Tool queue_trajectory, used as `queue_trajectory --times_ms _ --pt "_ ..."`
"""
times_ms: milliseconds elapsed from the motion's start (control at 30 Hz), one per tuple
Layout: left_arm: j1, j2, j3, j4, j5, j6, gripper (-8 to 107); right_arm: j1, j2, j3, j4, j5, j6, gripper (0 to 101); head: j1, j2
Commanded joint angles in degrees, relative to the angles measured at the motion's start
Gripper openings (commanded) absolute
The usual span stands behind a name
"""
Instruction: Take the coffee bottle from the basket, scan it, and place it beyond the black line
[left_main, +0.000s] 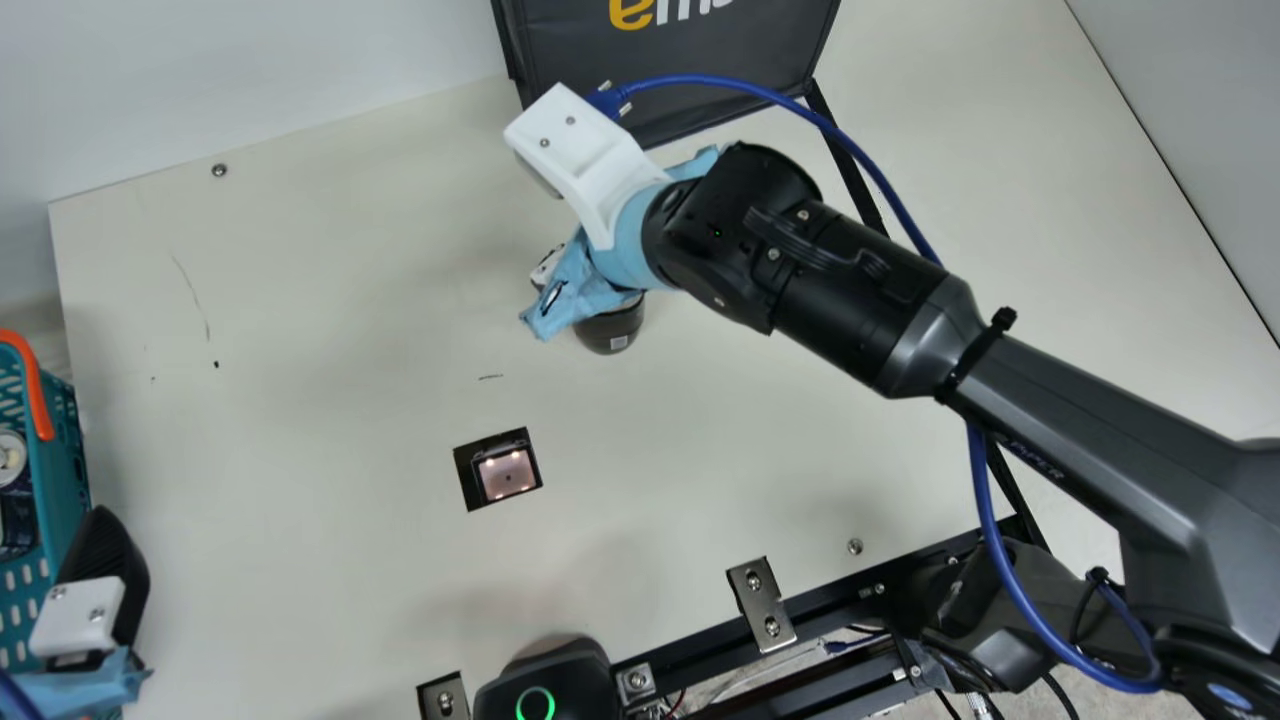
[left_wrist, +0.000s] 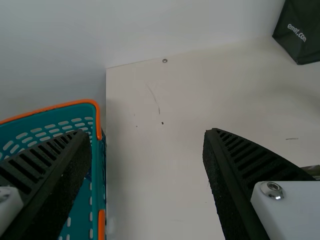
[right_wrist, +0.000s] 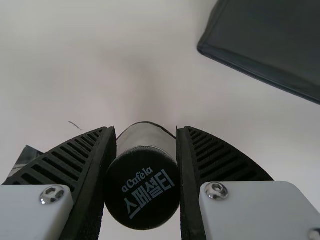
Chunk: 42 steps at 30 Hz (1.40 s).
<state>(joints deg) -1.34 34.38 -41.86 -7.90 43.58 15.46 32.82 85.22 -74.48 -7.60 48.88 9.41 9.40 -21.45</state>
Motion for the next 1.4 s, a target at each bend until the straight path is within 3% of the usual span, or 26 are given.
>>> queue_trajectory --times_ms 0,567,1367 --pt "0.00 0.00 0.00 0.00 0.00 0.00 90 -0.94 -0.19 -0.11 -0.08 -0.08 -0.25 0 -1.48 -0.13" --pt "0.00 0.00 0.00 0.00 0.00 0.00 90 -12.54 -2.49 -0.15 1.46 0.54 -4.38 0 -1.48 -0.13" --pt "0.00 0.00 0.00 0.00 0.00 0.00 90 -34.32 -4.61 -0.50 4.90 1.49 -11.03 0 -1.48 -0.13"
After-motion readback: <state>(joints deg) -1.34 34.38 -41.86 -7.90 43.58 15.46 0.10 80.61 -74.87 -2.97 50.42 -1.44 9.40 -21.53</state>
